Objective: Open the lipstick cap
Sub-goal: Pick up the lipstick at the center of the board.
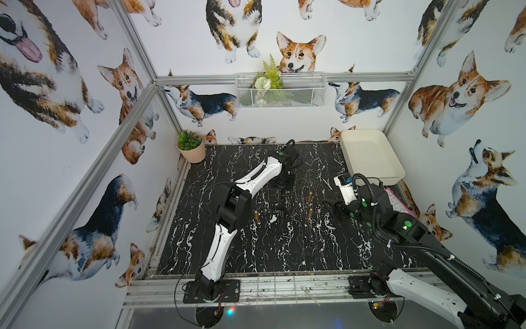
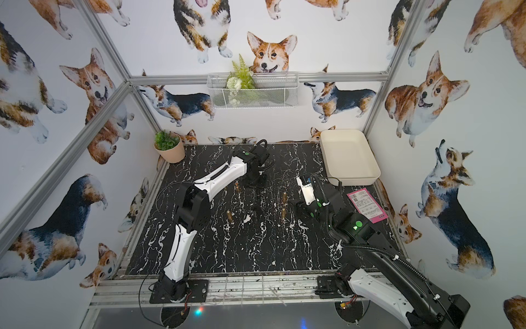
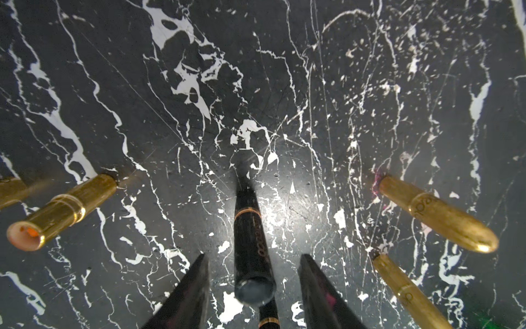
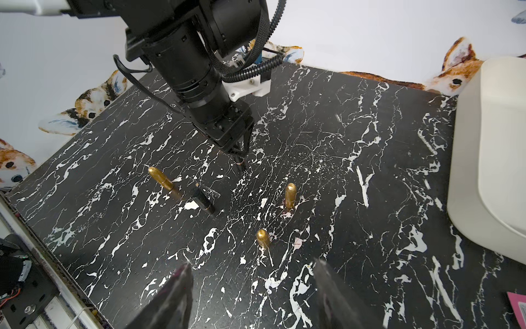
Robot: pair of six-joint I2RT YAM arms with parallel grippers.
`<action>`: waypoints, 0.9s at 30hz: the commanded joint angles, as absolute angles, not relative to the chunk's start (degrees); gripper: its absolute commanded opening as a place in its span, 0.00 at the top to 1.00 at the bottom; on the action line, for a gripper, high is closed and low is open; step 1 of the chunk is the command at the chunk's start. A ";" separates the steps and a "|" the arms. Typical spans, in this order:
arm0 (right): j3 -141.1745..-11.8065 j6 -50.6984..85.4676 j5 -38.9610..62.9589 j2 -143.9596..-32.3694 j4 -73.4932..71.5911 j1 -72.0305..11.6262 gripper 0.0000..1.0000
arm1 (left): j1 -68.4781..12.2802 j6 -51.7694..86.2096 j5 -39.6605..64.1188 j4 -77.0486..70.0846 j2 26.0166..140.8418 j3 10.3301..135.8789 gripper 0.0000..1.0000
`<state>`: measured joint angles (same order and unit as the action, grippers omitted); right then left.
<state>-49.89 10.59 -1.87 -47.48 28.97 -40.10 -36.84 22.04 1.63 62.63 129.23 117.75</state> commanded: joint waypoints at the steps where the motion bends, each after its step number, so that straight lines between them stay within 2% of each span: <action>1: -49.88 10.99 -1.85 -47.55 27.34 -40.15 0.31 | -36.77 21.53 2.45 63.44 129.63 118.13 0.51; 7: -49.89 10.90 -1.63 -48.15 26.76 -40.08 0.31 | -36.79 21.53 2.33 63.81 129.93 118.08 0.64; 15: -49.92 10.65 -1.49 -48.52 26.37 -40.14 0.31 | -36.82 21.10 1.67 64.31 130.60 118.65 0.65; 19: -49.74 10.59 -1.76 -48.25 26.37 -40.09 0.31 | -36.80 20.83 1.32 65.09 131.30 119.62 0.74; 27: -49.56 10.99 -1.60 -48.07 25.85 -40.03 0.31 | -36.80 20.65 0.84 65.73 131.05 119.76 0.83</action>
<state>-49.71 10.57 -1.50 -48.10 28.47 -40.07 -36.82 20.93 1.56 63.70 131.22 119.33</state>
